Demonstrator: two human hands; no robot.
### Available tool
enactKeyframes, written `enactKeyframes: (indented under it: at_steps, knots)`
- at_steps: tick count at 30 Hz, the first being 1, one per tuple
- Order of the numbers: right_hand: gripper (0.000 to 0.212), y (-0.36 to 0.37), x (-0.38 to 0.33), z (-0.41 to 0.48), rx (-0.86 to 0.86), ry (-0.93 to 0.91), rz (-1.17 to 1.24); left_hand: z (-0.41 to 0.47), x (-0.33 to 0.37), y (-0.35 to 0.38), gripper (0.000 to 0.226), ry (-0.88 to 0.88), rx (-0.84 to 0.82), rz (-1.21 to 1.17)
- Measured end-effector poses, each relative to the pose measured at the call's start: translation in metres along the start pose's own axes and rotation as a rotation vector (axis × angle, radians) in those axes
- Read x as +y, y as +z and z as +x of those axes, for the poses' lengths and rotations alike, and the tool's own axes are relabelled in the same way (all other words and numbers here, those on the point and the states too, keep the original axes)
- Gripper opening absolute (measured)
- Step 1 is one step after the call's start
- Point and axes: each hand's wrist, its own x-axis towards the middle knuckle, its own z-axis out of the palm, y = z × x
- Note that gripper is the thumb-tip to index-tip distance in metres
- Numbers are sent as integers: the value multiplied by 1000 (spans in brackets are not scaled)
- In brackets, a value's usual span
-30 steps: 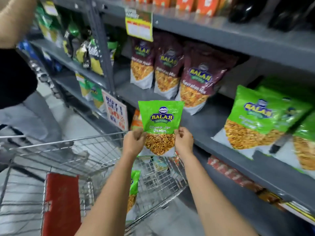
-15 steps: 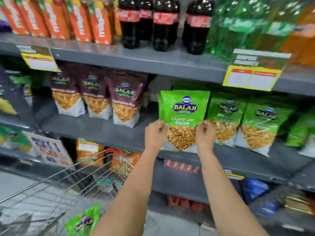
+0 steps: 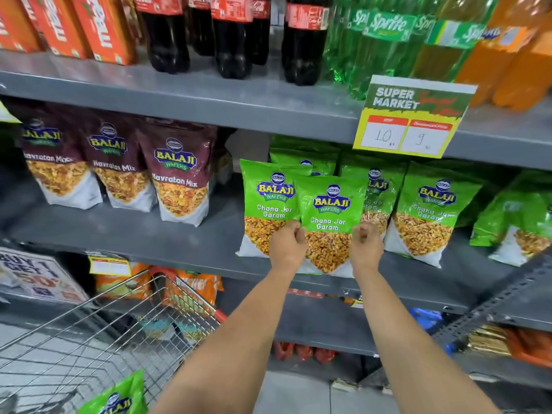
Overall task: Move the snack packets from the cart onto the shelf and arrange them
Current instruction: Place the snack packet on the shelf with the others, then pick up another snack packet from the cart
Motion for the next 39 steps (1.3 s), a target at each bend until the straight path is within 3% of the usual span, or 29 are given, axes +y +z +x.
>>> enactKeyframes:
  at_steps: [7,10,14,21,27,33,39]
  knots:
    - [23,2,-6,-4,52,17,-32,1,-2,-5,21,-18,-29,-71]
    - [34,7,-20,-16,184,-168,-115,0,-8,-27,15,-11,-1,-90]
    - [43,37,-50,-48,180,-371,-242,-11,-40,-83,18,22,207,63]
    - [43,136,-85,-159,-166,-774,-371,-63,-155,-200,37,-58,431,431]
    - [34,222,-64,-288,-647,-882,-278,-166,-275,-264,42,-497,435,518]
    - [33,286,8,-381,-1068,-810,-505,-238,-366,-259,47,-807,288,440]
    - [40,323,102,-430,-1305,-649,-818,-275,-441,-230,56,-1003,95,395]
